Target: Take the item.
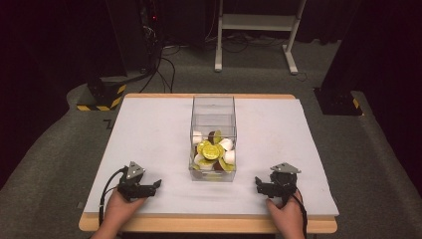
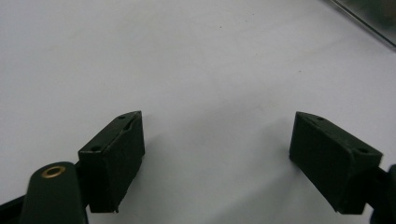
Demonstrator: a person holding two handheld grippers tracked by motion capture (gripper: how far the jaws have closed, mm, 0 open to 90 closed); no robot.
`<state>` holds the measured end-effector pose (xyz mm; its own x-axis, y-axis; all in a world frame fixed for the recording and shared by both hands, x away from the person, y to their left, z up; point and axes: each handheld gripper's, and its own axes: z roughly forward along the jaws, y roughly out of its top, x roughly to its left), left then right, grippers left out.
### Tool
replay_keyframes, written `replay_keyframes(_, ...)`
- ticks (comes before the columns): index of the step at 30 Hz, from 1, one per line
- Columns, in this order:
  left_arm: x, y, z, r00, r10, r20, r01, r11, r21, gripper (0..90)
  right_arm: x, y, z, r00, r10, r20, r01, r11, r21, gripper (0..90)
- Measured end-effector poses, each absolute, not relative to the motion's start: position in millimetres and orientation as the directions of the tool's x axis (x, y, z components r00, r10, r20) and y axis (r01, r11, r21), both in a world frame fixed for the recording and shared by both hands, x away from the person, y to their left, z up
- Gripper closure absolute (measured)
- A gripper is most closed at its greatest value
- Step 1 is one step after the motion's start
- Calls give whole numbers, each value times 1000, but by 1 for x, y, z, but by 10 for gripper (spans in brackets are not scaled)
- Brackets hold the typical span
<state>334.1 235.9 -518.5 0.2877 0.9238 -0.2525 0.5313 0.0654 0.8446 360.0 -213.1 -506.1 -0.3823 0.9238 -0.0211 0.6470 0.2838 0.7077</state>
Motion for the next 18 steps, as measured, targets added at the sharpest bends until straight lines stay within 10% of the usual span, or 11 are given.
replay_keyframes(18,334,237,-518,289,926,-245,538,54,841,185,361,-214,-506,-383,924,-7,653,276,705,85)
